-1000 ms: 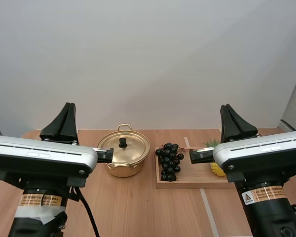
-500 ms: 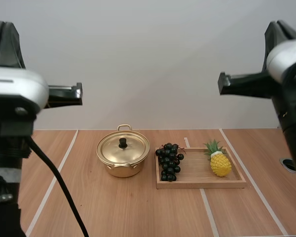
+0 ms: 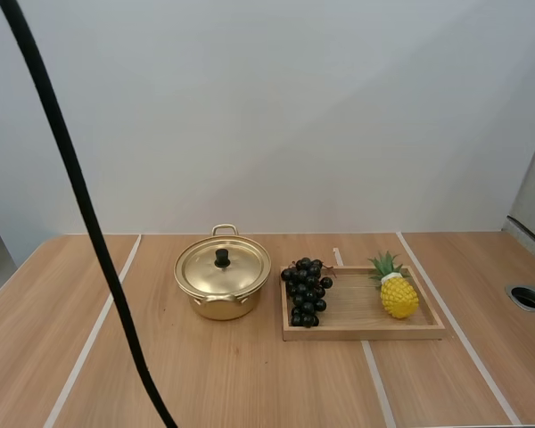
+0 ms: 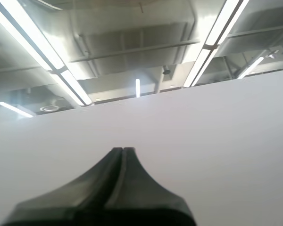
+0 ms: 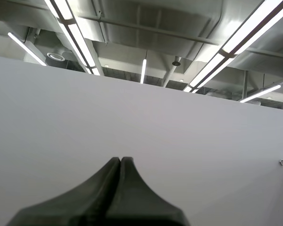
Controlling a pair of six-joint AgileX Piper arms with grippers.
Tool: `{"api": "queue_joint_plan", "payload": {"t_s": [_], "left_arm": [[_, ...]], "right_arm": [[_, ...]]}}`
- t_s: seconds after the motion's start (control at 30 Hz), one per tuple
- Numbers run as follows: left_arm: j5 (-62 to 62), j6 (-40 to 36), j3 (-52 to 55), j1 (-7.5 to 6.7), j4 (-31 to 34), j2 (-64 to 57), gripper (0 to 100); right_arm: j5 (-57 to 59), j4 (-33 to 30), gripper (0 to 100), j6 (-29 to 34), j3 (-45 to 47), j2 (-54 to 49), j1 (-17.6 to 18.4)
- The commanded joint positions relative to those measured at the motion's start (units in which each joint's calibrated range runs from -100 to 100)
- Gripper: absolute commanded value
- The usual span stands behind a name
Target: Open the pot, put the grape inside, and close it
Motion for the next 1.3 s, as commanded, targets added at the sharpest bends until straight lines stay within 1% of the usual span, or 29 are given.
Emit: {"api": "queue_joint_plan", "payload": {"t_s": [0.0, 0.1, 0.2, 0.27, 0.33, 0.43, 0.57, 0.63, 0.77, 0.93, 1.07, 1.27], "left_arm": [[3.54, -4.83, -8.4, 0.02, 4.54, 4.79, 0], [12.14, -11.22, -18.79, 0.02, 14.09, 10.58, 0], [25.62, -20.07, -28.86, 0.02, 24.36, 17.18, 0], [32.86, -23.95, -35.53, 0.02, 28.25, 21.23, 0], [40.11, -24.69, -41.02, 0.02, 29.38, 24.96, 0], [54.19, -24.69, -48.16, 0.02, 29.43, 30.48, 0], [71.62, -24.69, -54.32, 0.02, 29.43, 36.41, 0], [76.36, -24.41, -55.22, 0.02, 29.43, 38.5, 0], [81.42, -23.27, -55.34, 0.02, 29.53, 41.79, 0], [82.21, -22.93, -55.34, 0.02, 29.53, 44.97, 0], [82.21, -22.57, -55.34, 0.02, 29.53, 46.76, 0], [82.21, -21.5, -53.38, 0.02, 29.81, 48.69, 0]], "right_arm": [[9.18, -0.36, 0, -0.06, -9.02, 5.08, -0.27], [19.49, -2.14, 0, 1.3, -18.59, 11.57, -0.27], [33.57, -6.77, 0, 7.43, -29.2, 18.21, -0.27], [44.61, -9.91, 0, 11.07, -35.75, 23.12, -0.27], [53.78, -10.64, 0, 11.65, -40.87, 27.41, -0.27], [67.52, -10.39, 0, 11.55, -47.44, 33.33, -0.27], [67.59, -10.17, 0, 11.1, -52.21, 39.28, -0.27], [67.59, -9.93, 0, 11.1, -51.97, 40.85, -0.27], [67.59, -9.62, 0, 11.1, -49.73, 41.76, -0.27], [67.59, -6.33, 0, 11.1, -45.12, 41.76, -0.27], [67.59, -5.8, 0, 11.1, -39.37, 41.76, -0.27], [67.59, -5.8, 0, 11.1, -27.57, 40.97, -0.27]]}}
